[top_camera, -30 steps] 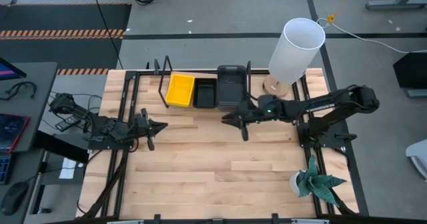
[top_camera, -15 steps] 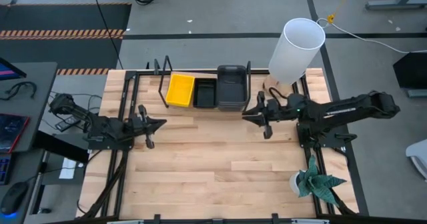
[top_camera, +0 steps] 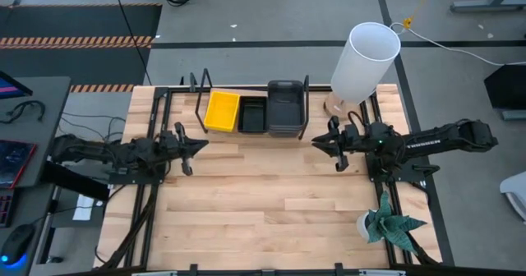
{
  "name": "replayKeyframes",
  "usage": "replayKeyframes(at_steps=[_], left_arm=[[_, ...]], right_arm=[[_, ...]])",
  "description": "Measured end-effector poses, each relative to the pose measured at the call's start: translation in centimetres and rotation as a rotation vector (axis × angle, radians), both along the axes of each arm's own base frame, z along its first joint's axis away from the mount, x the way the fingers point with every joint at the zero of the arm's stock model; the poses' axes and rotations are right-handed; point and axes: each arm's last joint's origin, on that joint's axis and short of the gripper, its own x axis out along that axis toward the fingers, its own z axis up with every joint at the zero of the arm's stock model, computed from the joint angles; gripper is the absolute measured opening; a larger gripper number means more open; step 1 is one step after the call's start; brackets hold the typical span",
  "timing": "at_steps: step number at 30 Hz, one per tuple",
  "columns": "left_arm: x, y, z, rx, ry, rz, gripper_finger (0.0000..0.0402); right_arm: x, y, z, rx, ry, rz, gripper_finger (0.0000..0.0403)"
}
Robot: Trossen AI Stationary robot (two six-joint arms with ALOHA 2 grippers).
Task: Stack baskets on shelf by color
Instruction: Return to Home Position
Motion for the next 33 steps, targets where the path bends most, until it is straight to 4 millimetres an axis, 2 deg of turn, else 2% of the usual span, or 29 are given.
replayKeyframes(at_steps=[5, 11, 23, 33], left_arm=[[0.1, 0.2, -0.1, 0.001, 0.004, -0.035, 0.0005], [0.1, 0.2, -0.1, 0.002, 0.013, -0.037, 0.0005], [0.1, 0.2, -0.5, -0.029, 0.042, -0.038, 0.0006], [0.1, 0.2, -0.6, -0.014, 0.059, -0.037, 0.0006]], right_arm=[[-1.3, -0.3, -1.1, 0.054, -0.032, -0.009, 0.007], [-3.2, -0.7, -1.4, 0.063, -0.091, -0.023, 0.0053], [-5.7, -1.5, -3.1, 0.167, 0.097, -0.14, 0.0007], [-6.8, -1.5, -4.0, 0.224, 0.158, -0.195, 0.0013]])
